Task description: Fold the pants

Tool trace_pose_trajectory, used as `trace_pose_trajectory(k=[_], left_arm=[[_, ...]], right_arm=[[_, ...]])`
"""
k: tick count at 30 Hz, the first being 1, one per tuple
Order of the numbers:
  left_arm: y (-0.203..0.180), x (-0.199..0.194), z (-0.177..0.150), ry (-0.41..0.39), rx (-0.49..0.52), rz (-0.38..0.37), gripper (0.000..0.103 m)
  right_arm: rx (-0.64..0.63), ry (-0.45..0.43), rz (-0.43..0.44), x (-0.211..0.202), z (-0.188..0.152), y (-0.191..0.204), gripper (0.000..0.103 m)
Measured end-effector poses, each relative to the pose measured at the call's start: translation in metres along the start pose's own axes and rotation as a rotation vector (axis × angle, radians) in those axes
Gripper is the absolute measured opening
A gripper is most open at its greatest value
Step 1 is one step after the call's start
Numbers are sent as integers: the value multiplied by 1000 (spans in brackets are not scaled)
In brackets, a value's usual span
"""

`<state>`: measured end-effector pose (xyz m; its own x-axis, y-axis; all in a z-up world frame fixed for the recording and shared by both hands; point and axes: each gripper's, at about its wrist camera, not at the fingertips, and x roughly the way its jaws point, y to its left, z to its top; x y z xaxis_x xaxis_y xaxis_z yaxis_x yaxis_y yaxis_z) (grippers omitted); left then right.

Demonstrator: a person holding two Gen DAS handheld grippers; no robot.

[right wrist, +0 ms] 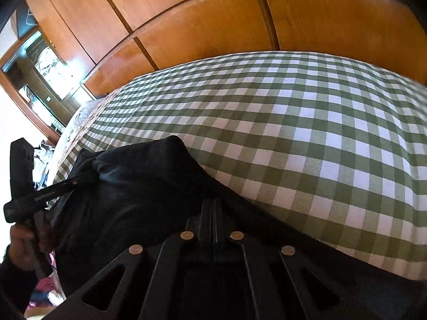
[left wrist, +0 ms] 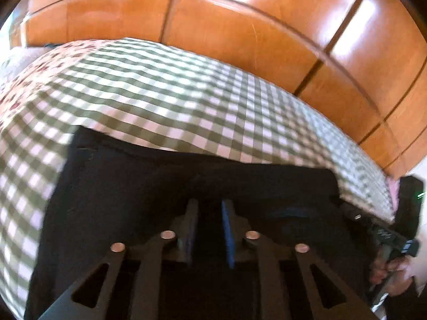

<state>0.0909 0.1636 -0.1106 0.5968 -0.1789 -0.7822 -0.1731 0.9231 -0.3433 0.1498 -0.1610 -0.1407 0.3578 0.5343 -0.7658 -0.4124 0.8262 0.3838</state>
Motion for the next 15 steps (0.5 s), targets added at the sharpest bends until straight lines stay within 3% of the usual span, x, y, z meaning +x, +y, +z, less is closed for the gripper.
trace_pose_trajectory(k=[3,6,11,15], left_arm=[[29,-41,-4,-75,-108,-61,22],[78,-91,-23,-150,-280,-105,26],[150,-136,-70,-183,-529,-106,26],[174,-145,-99,-173,-626,-133,26]], right_arm=[[36,5,-20,-5,-1,6,4],[37,-3,-54,-21,-8,17,4],[-25,-17,-10,-40,-33,53,4],[-123,3,-19,-42,-64,86,4]])
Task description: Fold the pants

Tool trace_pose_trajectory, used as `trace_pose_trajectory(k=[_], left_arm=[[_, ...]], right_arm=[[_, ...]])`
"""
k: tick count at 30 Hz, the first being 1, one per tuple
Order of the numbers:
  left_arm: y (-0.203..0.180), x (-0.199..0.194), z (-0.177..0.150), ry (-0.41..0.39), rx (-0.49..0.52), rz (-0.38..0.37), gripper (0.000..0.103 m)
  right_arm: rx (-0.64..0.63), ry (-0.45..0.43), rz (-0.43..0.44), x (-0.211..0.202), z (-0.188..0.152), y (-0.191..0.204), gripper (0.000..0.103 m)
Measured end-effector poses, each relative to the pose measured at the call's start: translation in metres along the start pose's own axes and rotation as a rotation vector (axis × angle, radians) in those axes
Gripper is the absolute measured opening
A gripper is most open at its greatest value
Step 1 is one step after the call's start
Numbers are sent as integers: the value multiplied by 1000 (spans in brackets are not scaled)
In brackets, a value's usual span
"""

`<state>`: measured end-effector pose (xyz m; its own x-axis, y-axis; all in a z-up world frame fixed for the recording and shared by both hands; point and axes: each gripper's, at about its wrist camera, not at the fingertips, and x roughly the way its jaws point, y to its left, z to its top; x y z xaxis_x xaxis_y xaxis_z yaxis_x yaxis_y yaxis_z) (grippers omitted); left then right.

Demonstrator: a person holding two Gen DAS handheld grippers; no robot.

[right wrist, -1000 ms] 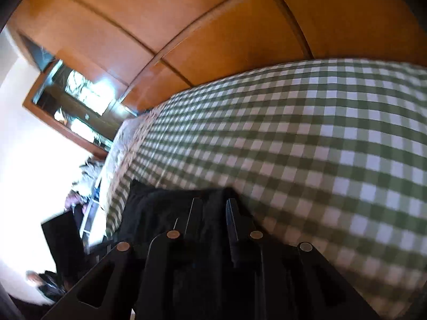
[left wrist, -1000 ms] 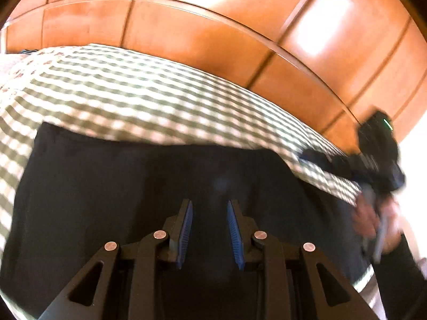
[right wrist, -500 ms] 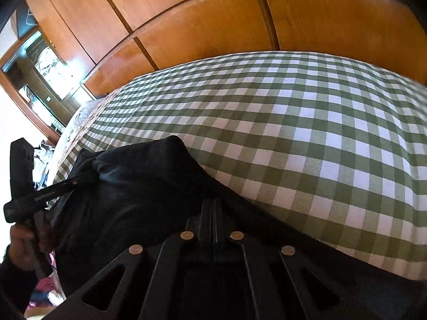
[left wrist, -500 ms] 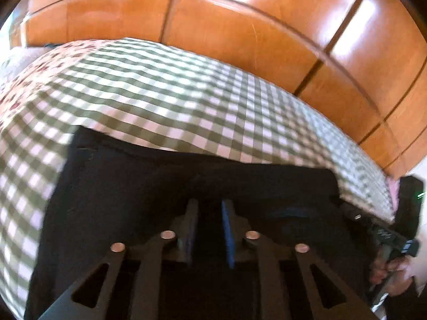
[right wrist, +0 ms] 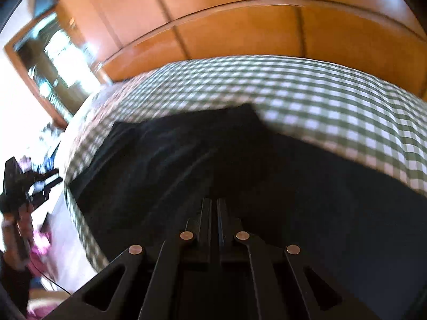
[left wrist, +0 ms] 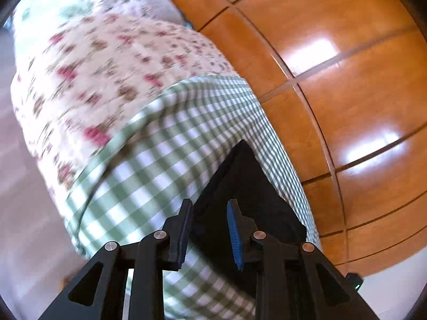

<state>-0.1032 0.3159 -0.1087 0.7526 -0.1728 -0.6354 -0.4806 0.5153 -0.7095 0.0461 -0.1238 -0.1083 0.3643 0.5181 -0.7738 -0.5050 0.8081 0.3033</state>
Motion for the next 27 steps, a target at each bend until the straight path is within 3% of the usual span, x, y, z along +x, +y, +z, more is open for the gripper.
trace_pose_trajectory(k=[6,10,11,13,16,19,21,24,25,27], left_arm=[[-1,20,-13,61,-11,41,26],[-5,30,-21,89,-22,14,26],[-6,31,-22,82,-16,22,23],[-8,33,-24,66,9,82,6],[-15,26,-27,27,52,81,6],[-21,36,-29,54,121,172,6],[-19,49,-31,65,168,239,6],[-20,48,-30,43,145,242,12],[-22,46,-30,30,136,274,26],[-26,35,-29,-15,129,323,29]], right_arm=[[7,16,-36,5,-34,10,9],[80,-6,24,6,-42,-6,9],[112,-12,48,6,-44,-12,9],[167,-23,88,4,-48,-20,9],[219,-33,140,2,-52,-28,9],[193,-42,130,1,-54,-25,9],[158,-53,110,0,-57,-20,9],[145,-63,100,1,-56,-18,9],[150,-63,101,1,-56,-20,9],[160,-58,109,1,-54,-21,9]])
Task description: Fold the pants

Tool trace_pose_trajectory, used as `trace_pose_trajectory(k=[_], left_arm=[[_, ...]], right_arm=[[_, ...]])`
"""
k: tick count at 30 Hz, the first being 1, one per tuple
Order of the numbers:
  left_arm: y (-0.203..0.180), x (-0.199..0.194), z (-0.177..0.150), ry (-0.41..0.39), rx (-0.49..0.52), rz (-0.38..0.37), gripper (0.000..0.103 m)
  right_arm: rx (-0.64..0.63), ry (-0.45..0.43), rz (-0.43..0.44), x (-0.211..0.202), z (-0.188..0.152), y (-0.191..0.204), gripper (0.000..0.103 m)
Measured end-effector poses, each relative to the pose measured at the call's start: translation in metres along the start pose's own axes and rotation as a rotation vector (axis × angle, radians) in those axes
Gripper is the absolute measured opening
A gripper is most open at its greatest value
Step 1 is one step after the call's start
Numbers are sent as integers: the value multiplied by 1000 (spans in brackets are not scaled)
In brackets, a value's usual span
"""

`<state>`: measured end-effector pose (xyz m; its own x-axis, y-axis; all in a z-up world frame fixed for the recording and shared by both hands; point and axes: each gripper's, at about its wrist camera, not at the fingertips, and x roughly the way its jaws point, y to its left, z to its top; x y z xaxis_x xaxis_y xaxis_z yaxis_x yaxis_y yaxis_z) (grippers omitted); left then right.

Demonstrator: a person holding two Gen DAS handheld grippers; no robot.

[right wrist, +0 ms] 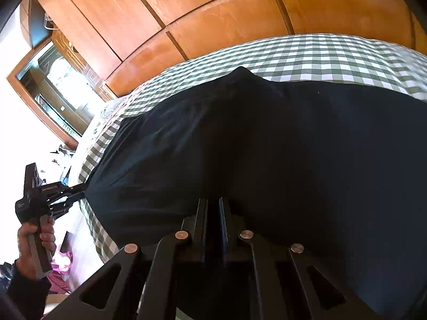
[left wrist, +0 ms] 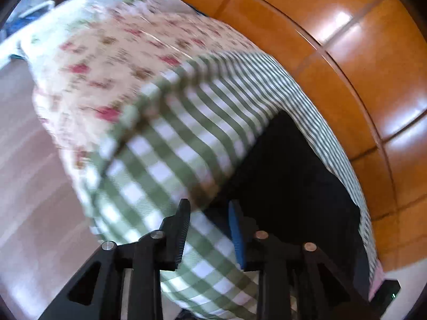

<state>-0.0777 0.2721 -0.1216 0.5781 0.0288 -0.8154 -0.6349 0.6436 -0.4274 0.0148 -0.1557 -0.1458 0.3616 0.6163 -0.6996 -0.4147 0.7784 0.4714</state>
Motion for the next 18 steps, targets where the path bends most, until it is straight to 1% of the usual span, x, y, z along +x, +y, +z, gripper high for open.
trace_pose_trajectory(k=[2,3,5,8,9,10,11,12,14,15,16,17,18], left_arm=[[-7,-17,-2,-67,35,10,29],[-12,-23,-4,-84,59,4,29],[-30,-29,-11,-84,125,-44,29],[-68,-30,-28,-71,283,-100,29],[-81,-28,-34,-53,341,-122,29],[-94,-25,-41,-18,399,-160,29],[-104,-21,-49,14,429,-189,29],[-113,-16,-58,66,448,-228,29],[-119,-8,-70,166,429,-307,29],[-119,-1,-76,225,399,-353,29],[-118,3,-79,249,375,-365,29],[-116,7,-82,268,353,-370,29],[-114,10,-85,286,336,-375,29]], right_arm=[[-1,23,-1,0,4,1,9],[10,35,-2,-3,6,1,9],[40,47,1,-9,10,0,9],[8,23,-2,-25,11,9,9],[-11,26,-1,-30,9,13,9],[-29,32,-6,-33,7,17,9],[-43,36,-8,-36,5,20,9],[-61,43,-5,-40,2,23,9],[-119,59,-8,-47,-7,33,13],[-143,67,-14,-49,-12,35,23],[-163,77,-25,-50,-17,38,42],[-174,85,-39,-50,-22,39,50],[-179,87,-46,-51,-26,39,54]])
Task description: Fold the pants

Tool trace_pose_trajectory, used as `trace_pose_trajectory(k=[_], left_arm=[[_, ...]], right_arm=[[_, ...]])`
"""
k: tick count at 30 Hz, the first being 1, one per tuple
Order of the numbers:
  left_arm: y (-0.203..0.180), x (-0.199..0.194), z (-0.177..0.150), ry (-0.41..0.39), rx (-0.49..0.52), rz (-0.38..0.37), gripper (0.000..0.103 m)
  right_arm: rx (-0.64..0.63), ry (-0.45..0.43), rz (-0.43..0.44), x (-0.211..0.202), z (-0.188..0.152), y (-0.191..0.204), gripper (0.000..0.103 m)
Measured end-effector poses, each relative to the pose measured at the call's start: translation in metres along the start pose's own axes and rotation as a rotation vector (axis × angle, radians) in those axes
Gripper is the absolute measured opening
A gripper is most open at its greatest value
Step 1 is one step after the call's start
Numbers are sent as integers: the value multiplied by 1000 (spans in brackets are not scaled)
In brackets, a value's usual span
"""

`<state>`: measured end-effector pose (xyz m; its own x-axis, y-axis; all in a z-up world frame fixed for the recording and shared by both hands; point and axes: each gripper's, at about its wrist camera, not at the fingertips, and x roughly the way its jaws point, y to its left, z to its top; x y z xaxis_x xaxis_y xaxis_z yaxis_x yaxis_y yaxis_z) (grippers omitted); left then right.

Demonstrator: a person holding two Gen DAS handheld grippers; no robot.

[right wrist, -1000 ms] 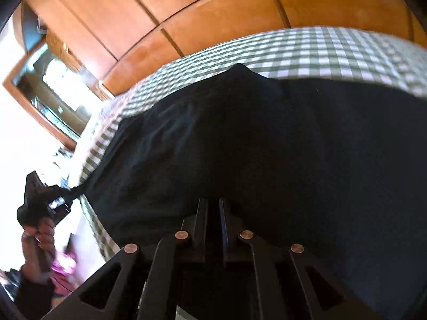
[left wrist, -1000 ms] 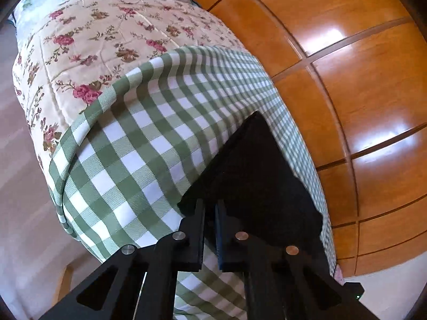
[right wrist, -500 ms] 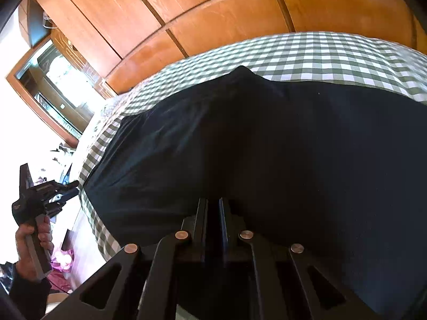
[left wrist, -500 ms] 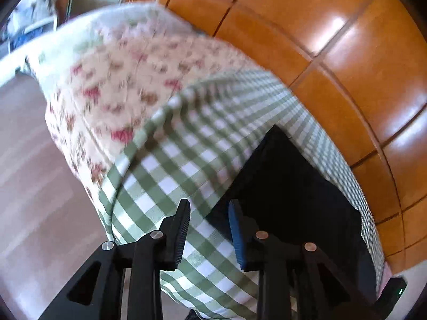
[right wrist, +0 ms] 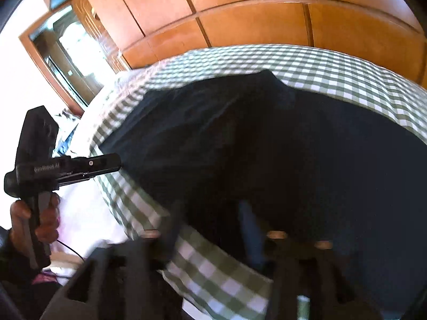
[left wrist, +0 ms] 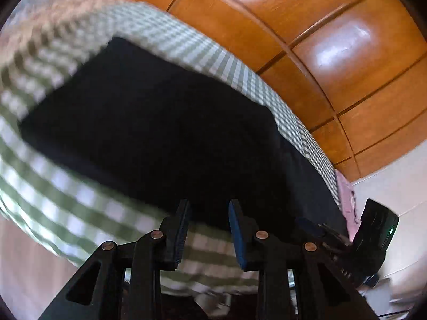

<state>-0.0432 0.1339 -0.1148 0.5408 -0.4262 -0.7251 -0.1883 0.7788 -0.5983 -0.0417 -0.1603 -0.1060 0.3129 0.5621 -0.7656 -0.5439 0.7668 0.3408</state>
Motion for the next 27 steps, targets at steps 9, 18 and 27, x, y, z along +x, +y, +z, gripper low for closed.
trace_pose_trajectory(k=[9,18,27], left_arm=[[13,7,-7,13,-114,-57,29],[3,12,-2,-24,-92,-74,10],[8,3,-6,-36,-47,-53,0]], right_arm=[[-7,-7,-16,3,-11,2,54],[-56,-12,-69,8,-12,6,42],[-75,-16,-58,1,-15,9,7]])
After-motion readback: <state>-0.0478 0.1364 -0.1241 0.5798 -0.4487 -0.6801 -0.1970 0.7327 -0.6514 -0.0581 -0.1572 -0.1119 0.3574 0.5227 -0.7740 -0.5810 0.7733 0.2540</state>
